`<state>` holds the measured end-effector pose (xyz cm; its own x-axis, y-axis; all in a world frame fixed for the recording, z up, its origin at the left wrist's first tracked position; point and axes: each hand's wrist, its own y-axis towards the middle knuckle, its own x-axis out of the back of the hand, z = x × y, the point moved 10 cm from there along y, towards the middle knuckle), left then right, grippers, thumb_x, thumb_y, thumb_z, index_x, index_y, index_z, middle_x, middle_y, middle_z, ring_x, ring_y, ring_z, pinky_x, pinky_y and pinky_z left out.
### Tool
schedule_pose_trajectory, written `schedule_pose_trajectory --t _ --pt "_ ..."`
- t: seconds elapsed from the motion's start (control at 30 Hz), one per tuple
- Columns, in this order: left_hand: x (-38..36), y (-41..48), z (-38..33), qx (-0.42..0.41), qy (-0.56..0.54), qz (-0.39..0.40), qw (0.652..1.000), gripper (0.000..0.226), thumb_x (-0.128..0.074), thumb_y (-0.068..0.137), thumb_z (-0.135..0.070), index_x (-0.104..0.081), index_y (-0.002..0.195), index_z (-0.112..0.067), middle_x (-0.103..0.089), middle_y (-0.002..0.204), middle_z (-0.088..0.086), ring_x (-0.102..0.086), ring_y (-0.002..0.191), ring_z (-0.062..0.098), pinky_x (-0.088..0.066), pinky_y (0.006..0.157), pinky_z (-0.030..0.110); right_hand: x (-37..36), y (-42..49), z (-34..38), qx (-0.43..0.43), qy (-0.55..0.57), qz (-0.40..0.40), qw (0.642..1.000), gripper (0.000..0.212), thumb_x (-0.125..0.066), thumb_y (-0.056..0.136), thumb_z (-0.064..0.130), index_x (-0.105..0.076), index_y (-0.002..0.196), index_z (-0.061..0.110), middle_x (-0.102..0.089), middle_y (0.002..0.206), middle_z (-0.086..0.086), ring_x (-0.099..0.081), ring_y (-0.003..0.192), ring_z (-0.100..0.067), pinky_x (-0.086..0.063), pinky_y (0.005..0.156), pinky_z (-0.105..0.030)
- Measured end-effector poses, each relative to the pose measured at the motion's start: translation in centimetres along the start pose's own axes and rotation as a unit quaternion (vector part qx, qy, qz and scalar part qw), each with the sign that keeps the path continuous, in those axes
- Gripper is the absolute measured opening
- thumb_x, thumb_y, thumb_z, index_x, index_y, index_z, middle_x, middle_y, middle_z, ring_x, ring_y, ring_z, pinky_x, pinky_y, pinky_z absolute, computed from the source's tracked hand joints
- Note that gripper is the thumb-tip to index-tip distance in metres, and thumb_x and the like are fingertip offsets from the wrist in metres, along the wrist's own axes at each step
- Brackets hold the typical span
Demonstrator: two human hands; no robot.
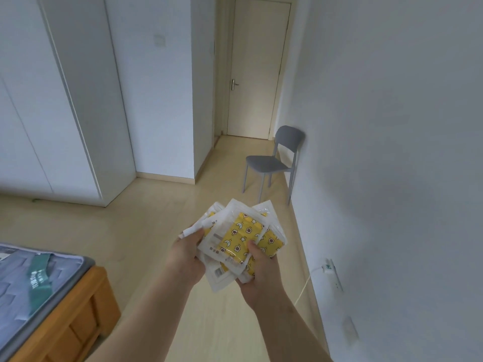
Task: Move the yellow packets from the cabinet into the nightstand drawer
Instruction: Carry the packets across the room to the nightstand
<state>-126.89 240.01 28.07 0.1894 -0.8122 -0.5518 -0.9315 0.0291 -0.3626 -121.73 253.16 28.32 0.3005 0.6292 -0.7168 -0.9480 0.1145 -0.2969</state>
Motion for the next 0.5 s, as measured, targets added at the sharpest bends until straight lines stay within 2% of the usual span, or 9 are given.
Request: schedule_pose_trajectory --t 0.13,0.3,0.4,0.5 --pt "1.2 9.7 -2.0 0.001 -0.024 -0.049 0.998 0.028 -0.045 0.097 -0.009 -0.058 0.121 -0.006 -0.062 0.118 0.023 -0.059 0.111 0.038 -0.045 0.093 0.055 -2.8 9.8 -0.7 -0.039 -0.017 0.017 0.999 0.031 -0.055 0.091 0.004 -0.06 0.118 0.019 -0.071 0.106 -0.011 -0.068 0.093 -0.031 -0.056 0.071 -0.044" --pt "0.5 20.9 -7.2 -0.035 -0.046 -0.065 0.996 0.03 -0.046 0.097 -0.013 -0.056 0.125 -0.009 -0.062 0.121 0.022 -0.06 0.111 0.037 -0.044 0.097 0.058 -8.2 21.8 -0.2 -0.065 -0.035 0.043 0.996 0.033 -0.058 0.09 0.006 -0.059 0.119 0.021 -0.07 0.109 -0.011 -0.066 0.099 -0.033 -0.055 0.075 -0.045" --pt "1.6 25.5 -10.1 -0.04 -0.076 -0.084 0.993 0.032 -0.045 0.097 -0.011 -0.051 0.129 -0.009 -0.06 0.124 0.022 -0.059 0.113 0.038 -0.05 0.084 0.059 -11.3 26.8 -1.5 -0.087 -0.048 0.051 0.994 0.033 -0.059 0.089 0.007 -0.06 0.119 0.022 -0.07 0.109 -0.01 -0.066 0.1 -0.033 -0.055 0.076 -0.046" --pt "3.6 31.2 -13.6 -0.045 -0.088 -0.097 0.99 0.032 -0.044 0.097 -0.009 -0.053 0.127 -0.007 -0.061 0.122 0.023 -0.059 0.113 0.039 -0.053 0.071 0.056 -15.1 32.7 -3.9 -0.109 -0.056 0.062 0.991 0.034 -0.059 0.089 0.006 -0.059 0.119 0.022 -0.069 0.111 -0.011 -0.065 0.102 -0.033 -0.055 0.076 -0.045"
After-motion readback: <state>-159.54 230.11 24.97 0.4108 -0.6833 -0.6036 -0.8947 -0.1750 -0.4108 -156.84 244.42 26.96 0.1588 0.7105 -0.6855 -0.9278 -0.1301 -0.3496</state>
